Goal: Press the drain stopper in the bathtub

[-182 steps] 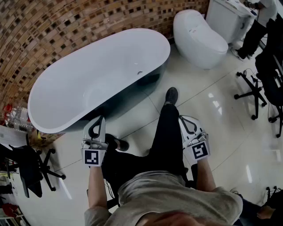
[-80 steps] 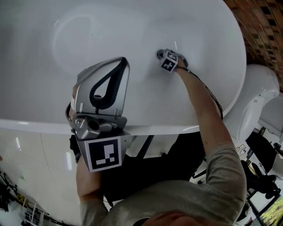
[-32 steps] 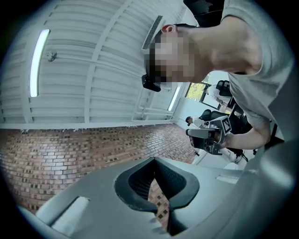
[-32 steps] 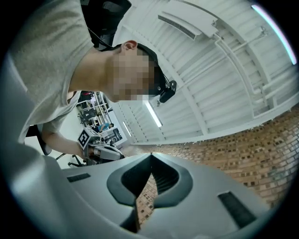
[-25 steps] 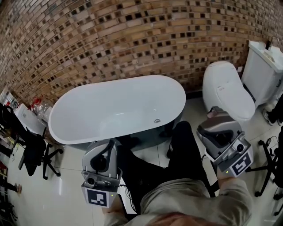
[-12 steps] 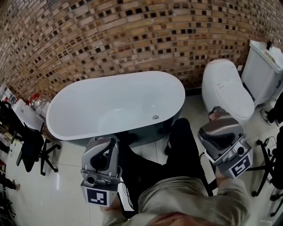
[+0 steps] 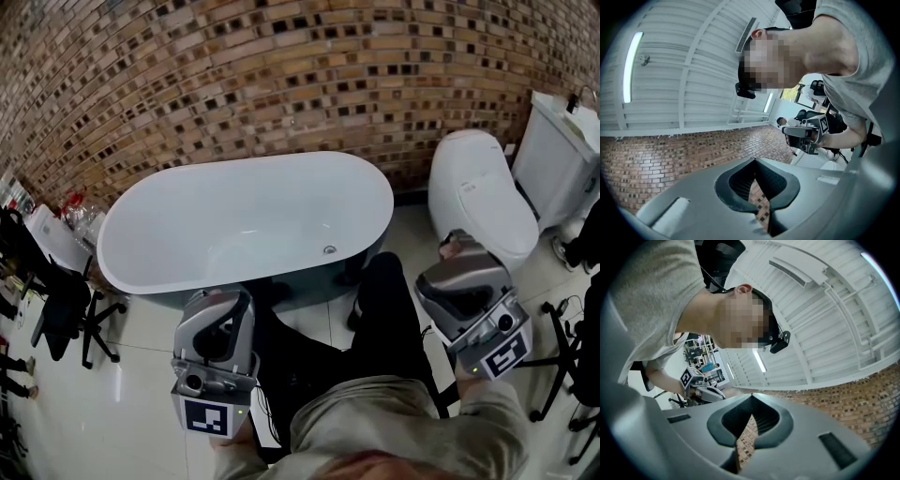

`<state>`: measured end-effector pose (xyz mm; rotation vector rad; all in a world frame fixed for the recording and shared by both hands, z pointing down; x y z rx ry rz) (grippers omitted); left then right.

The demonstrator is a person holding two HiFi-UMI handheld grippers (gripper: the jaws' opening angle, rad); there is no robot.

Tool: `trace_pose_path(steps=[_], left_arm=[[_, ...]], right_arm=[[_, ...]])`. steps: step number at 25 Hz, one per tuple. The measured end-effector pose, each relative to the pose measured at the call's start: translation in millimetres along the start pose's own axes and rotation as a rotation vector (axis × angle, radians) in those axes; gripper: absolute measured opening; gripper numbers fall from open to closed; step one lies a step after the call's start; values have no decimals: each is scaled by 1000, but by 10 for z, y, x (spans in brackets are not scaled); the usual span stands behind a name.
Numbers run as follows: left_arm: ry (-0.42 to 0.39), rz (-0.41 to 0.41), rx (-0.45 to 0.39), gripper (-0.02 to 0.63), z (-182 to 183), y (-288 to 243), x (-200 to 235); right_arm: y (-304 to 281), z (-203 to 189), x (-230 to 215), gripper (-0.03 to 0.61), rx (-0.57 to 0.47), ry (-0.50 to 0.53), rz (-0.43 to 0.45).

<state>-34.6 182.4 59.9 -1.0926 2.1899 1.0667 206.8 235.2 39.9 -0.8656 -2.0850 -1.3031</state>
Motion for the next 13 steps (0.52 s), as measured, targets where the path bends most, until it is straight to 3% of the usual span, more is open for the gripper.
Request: trace_pose_path(steps=[13], left_arm=[[-6,-5,3,9,-14,-29,-27]], right_arm=[[-11,-56,40,2,18,16,17]])
Point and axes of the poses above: the fingertips, and each gripper's own axes: y backward along the fingers, x to its left, z out of its top, the point moved 6 cm from there along y, backward along the fingers, and after that the axes turned 5 degrees about -z, right-handed, at the moved point
